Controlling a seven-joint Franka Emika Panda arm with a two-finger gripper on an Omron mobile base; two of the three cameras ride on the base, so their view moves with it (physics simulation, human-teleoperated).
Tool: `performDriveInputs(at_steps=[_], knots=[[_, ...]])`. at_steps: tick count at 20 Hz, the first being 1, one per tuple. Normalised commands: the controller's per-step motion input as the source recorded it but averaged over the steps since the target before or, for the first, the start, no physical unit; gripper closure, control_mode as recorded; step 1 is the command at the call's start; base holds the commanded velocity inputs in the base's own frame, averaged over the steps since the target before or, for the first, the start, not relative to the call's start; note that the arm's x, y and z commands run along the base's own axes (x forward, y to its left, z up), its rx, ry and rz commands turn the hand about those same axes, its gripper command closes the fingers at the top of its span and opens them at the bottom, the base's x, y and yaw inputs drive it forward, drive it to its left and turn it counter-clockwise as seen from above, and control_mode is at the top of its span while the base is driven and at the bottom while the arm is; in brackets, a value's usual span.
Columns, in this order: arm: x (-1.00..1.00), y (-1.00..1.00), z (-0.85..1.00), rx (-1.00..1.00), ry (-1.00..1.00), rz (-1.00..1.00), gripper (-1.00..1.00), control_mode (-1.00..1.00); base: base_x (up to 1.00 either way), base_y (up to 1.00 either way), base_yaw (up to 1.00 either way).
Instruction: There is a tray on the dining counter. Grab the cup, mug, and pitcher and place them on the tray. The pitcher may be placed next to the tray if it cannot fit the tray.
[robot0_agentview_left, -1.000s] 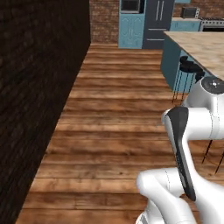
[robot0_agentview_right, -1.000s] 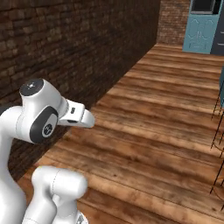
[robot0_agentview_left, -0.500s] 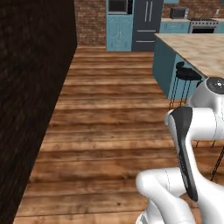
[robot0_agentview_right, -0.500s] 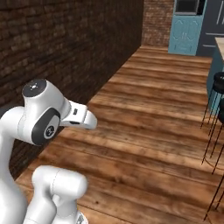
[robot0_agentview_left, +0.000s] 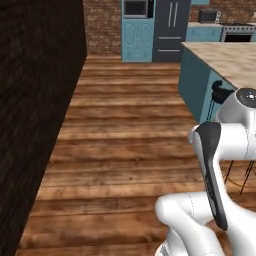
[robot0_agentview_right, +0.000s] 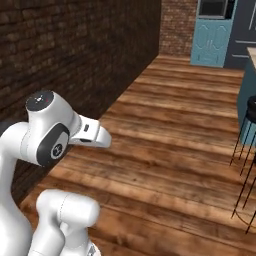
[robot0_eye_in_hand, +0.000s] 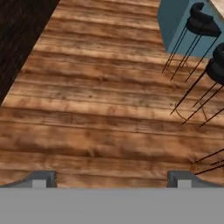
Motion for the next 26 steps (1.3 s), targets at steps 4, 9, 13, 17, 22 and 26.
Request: performDriveInputs(at_steps=[4,9,13,17,22,26], knots=[[0.0,0.0,0.0,0.0,0.0,0.0,-1.0,1.0,1.0,0.36,-0.07],[0.0,0.0,0.0,0.0,0.0,0.0,-1.0,1.0,1.0,0.66,-0.19],[0.0,0.0,0.0,0.0,0.0,0.0,-1.0,1.0,1.0,0.64,-0.21],[0.0,0.0,0.0,0.0,0.0,0.0,-1.0,1.0,1.0,0.27,-0.15],[0.0,0.0,0.0,0.0,0.0,0.0,-1.0,1.0,1.0,0.02,-0.15],[0.0,0.0,0.0,0.0,0.0,0.0,-1.0,1.0,1.0,0.0,-0.22]])
